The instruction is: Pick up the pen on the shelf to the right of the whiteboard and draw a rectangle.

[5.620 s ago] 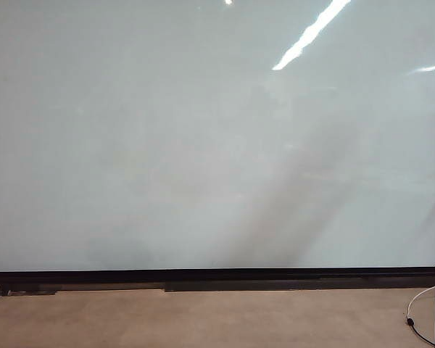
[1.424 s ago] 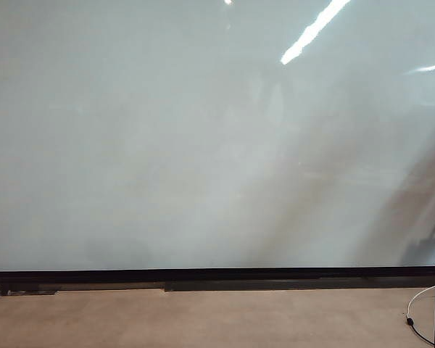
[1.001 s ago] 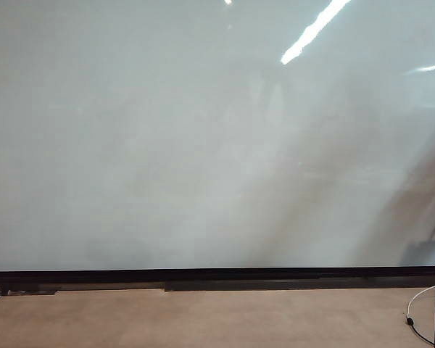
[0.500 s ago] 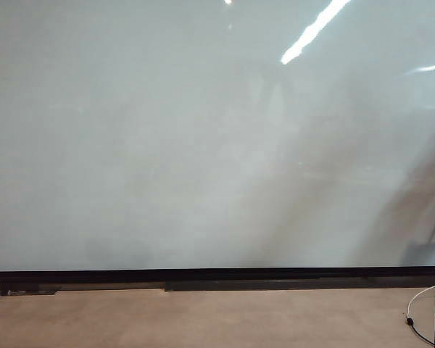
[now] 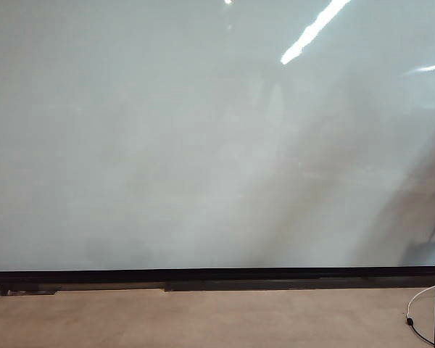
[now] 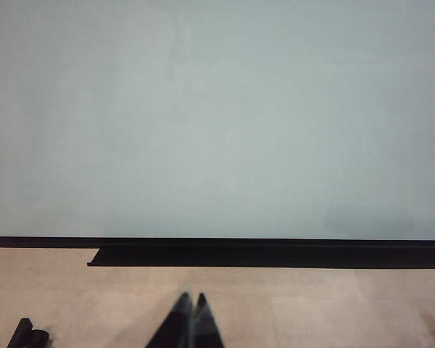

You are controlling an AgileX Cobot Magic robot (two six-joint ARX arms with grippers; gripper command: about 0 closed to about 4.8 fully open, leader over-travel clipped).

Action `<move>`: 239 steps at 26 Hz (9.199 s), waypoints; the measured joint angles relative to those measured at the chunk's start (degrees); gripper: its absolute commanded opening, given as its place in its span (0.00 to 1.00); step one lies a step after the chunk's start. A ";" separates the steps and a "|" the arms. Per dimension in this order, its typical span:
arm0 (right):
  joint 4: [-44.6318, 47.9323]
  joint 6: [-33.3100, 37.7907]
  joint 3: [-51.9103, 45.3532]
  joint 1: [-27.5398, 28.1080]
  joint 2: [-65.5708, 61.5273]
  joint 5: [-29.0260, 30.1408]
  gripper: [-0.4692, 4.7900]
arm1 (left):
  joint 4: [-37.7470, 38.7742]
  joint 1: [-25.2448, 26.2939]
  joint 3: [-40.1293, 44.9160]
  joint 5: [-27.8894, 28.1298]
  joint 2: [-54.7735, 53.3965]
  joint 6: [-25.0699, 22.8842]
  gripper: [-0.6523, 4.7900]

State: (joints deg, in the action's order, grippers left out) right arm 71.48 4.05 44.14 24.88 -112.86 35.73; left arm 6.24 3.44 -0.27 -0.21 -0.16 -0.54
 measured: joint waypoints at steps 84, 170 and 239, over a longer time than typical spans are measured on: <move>-54.12 -29.40 -11.23 -54.73 41.38 -37.03 0.08 | -0.02 0.00 0.00 0.02 0.00 0.00 0.11; -48.61 -33.94 -2.40 -50.36 32.52 -33.14 0.08 | -0.02 0.00 0.00 0.02 0.00 0.00 0.11; -19.06 0.44 -16.31 -44.48 33.55 -20.59 0.08 | 0.00 0.00 0.00 0.02 0.00 0.00 0.11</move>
State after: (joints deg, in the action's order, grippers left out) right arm 52.42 4.49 27.83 -19.59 -79.31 15.14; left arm 6.24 3.44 -0.27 -0.19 -0.16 -0.54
